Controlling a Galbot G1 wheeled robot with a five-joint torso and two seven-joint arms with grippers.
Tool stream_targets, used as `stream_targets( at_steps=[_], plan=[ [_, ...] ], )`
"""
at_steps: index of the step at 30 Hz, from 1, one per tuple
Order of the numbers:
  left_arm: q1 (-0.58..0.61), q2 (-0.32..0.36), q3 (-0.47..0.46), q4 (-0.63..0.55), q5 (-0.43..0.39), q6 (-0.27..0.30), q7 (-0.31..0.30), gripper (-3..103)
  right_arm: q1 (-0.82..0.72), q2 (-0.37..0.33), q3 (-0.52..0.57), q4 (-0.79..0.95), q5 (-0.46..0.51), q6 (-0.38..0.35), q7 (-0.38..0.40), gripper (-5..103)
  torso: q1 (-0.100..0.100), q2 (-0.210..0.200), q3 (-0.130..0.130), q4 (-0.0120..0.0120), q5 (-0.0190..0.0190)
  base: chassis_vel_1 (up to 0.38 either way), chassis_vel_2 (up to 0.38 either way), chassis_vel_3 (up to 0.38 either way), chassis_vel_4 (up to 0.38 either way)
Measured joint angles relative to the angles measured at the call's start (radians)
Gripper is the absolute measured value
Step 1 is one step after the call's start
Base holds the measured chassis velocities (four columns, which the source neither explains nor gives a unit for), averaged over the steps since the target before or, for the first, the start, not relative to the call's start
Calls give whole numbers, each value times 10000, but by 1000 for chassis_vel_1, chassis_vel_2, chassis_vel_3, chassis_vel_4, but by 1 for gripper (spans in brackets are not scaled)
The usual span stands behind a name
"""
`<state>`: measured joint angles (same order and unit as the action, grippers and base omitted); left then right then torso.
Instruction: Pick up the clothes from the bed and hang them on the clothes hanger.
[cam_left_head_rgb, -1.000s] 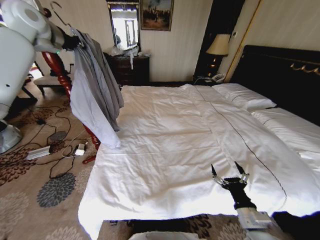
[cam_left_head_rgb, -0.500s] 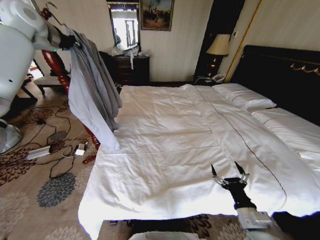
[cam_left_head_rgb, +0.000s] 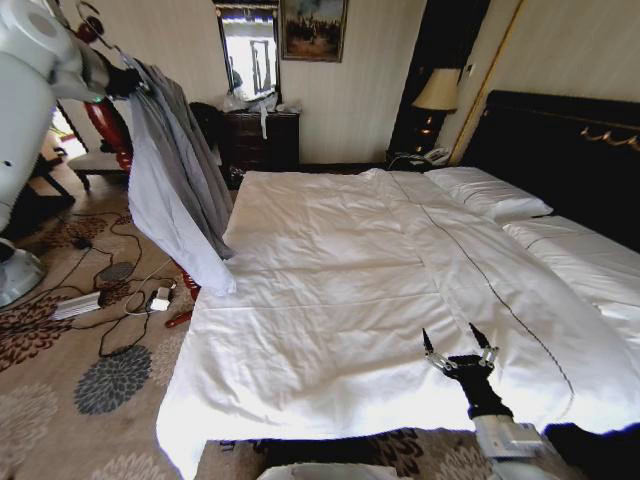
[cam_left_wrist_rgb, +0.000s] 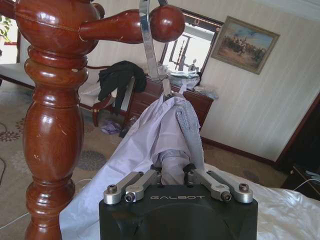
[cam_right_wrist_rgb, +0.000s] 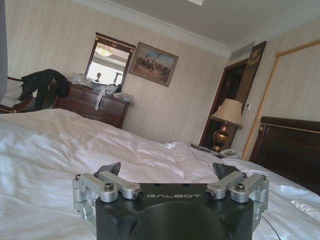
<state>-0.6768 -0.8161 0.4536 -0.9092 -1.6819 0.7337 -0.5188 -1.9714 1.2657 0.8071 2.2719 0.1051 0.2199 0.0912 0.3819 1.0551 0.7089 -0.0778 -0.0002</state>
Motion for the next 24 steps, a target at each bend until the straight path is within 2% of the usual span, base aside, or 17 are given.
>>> stream_targets(
  at_steps=[8,17,21,24],
  plan=[
    [36,-134,20,178,10,17,12,16,0,0,0,0,0,0,0,100,0,0,0,-3,3,0,0,0,0],
    [516,220,-236,-325,82,15,-9,16,0,0,0,0,0,0,0,100,-1,0,-1,-6,4,0,0,0,0],
    [606,380,-299,-462,94,12,-101,16,0,0,0,0,0,0,0,100,-1,0,-1,0,3,0,0,0,0],
    [619,397,-337,-473,106,11,-187,13,0,0,0,0,0,0,0,100,-1,0,-2,-1,3,0,0,0,0]
  ],
)
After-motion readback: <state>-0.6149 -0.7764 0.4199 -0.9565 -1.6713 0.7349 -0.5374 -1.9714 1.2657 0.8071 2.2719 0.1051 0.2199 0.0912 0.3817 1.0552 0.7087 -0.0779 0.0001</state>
